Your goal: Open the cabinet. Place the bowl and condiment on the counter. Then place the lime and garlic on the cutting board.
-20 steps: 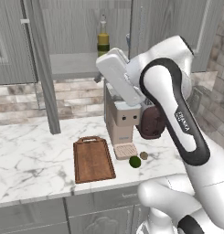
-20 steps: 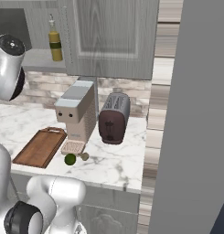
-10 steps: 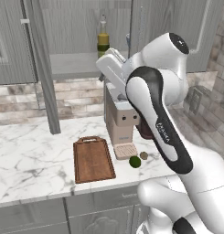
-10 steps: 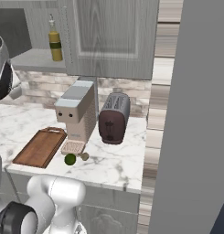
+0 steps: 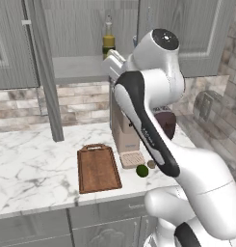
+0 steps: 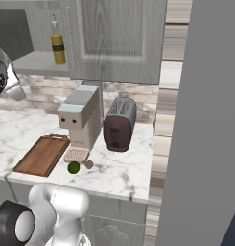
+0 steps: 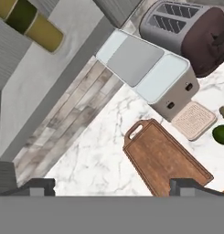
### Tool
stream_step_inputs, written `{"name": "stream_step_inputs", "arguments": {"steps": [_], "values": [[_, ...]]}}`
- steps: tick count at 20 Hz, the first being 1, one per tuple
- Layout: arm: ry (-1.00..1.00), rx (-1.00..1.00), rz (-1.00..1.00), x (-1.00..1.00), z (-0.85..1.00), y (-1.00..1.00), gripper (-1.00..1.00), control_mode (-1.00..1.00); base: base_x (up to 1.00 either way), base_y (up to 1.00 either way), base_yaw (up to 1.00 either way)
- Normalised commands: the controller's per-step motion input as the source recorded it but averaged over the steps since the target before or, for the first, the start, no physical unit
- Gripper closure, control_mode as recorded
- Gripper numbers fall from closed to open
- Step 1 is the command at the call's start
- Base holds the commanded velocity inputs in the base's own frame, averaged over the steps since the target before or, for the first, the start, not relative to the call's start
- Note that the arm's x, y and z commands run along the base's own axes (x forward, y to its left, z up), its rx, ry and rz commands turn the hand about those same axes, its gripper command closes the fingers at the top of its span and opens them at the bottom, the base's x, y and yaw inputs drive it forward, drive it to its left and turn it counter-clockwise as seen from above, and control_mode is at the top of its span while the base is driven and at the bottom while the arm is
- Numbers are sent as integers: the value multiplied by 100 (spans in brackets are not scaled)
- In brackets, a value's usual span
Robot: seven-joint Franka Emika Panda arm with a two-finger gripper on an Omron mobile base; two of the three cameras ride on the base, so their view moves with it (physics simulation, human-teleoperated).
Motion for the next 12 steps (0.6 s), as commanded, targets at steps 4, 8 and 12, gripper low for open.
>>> {"name": "stream_step_inputs", "arguments": {"steps": [4, 8, 12], "values": [[6, -12, -13, 26, 1, -23, -100, -100, 0, 0, 0], [9, -15, -6, 15, 3, -31, -100, -100, 0, 0, 0], [6, -18, 0, 8, 0, -43, -100, -100, 0, 0, 0]]}}
